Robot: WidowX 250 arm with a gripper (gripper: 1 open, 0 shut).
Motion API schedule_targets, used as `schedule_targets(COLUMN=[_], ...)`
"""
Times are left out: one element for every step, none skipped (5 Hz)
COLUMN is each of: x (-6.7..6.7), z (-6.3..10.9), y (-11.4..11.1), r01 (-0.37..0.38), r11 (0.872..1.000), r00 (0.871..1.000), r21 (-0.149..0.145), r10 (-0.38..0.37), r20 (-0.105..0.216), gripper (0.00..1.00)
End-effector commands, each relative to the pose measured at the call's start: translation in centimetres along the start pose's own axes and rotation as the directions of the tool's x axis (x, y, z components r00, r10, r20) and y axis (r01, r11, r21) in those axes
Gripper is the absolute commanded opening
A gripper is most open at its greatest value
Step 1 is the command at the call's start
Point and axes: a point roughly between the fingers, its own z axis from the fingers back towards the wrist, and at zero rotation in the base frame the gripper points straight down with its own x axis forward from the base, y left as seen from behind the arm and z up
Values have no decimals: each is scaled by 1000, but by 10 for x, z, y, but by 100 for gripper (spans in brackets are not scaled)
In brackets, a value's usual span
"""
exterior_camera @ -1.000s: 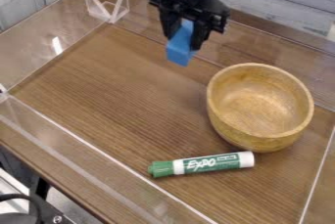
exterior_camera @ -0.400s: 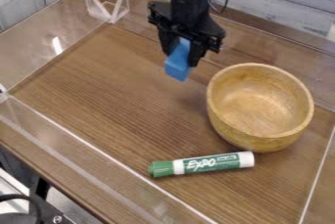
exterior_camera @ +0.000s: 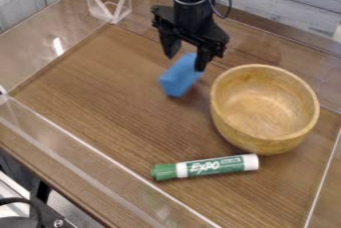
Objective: Remove the blue block from inside the brown bowl and put it on the table
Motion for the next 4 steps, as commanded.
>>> schedule_targets(x=[9, 10, 10, 10], z=[13, 19, 25, 31], y=[4, 3, 2, 2], r01=[2, 11, 21, 35], r11=[1000, 1000, 1000, 999], r00=[999, 999, 998, 998], r21=[14, 18, 22, 25], r10=[-3, -12, -23, -36], r20=[48, 50, 54, 55], gripper=[100, 100, 100, 100])
